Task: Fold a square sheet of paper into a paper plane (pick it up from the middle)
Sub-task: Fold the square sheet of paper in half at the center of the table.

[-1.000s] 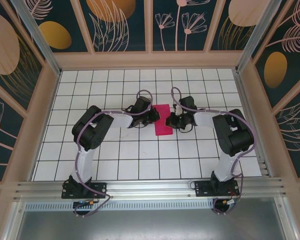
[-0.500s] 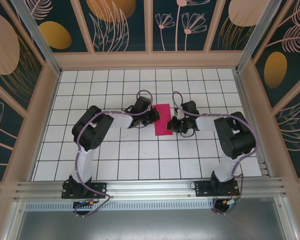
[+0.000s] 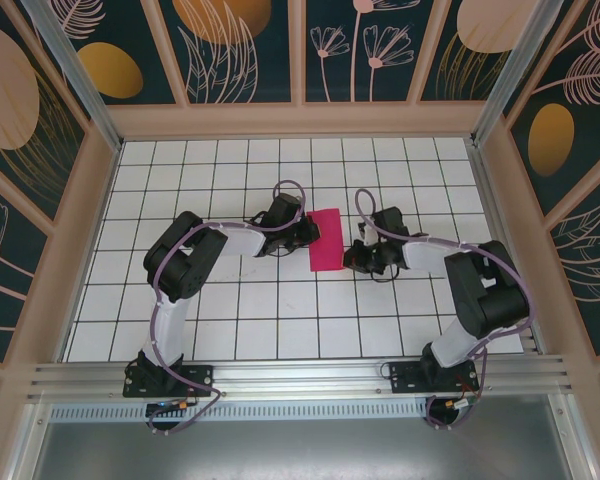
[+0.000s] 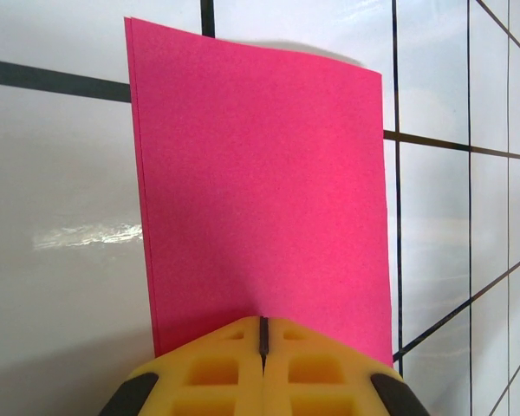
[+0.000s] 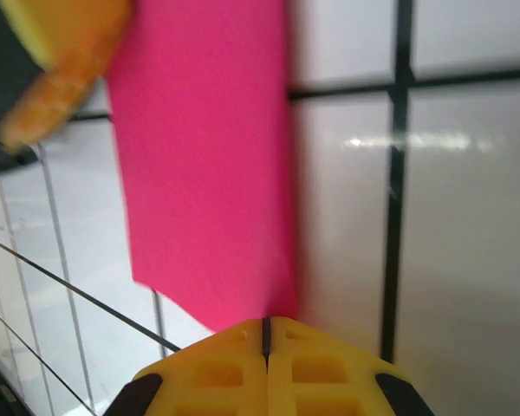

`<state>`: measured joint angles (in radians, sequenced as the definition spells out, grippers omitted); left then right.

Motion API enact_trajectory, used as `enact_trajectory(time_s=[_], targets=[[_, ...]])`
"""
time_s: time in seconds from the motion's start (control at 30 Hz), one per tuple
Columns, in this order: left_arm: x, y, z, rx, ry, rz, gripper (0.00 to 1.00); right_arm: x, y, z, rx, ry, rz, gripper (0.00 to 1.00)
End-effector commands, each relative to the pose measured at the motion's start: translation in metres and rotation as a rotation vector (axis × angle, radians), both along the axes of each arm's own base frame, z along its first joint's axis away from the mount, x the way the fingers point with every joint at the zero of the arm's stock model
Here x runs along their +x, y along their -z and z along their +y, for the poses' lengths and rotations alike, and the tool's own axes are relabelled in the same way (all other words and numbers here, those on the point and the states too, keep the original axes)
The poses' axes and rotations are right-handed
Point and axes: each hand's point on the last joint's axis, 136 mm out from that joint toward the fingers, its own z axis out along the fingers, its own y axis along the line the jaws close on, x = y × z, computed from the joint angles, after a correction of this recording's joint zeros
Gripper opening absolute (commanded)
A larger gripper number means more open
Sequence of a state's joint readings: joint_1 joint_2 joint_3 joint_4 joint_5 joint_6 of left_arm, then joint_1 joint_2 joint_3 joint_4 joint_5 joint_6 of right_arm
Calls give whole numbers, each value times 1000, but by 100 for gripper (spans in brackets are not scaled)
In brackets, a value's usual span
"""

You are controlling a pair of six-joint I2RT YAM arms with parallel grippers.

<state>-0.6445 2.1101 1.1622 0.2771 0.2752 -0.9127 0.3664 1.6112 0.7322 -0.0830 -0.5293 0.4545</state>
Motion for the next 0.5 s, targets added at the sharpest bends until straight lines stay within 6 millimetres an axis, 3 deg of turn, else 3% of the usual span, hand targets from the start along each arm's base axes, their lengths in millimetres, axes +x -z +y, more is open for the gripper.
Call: enact_trajectory(time_s=[0.0,0.27,0.47], targets=[[-54,109,85,380,-75,253,0,31,-17,11,27,19,-53,0],[-54,108,84,379,-73,256,0,46,5,24,34,-2,-17,0],[-54,108,85,382,-79,255,0,20,28,13,-6,-15,50,0]])
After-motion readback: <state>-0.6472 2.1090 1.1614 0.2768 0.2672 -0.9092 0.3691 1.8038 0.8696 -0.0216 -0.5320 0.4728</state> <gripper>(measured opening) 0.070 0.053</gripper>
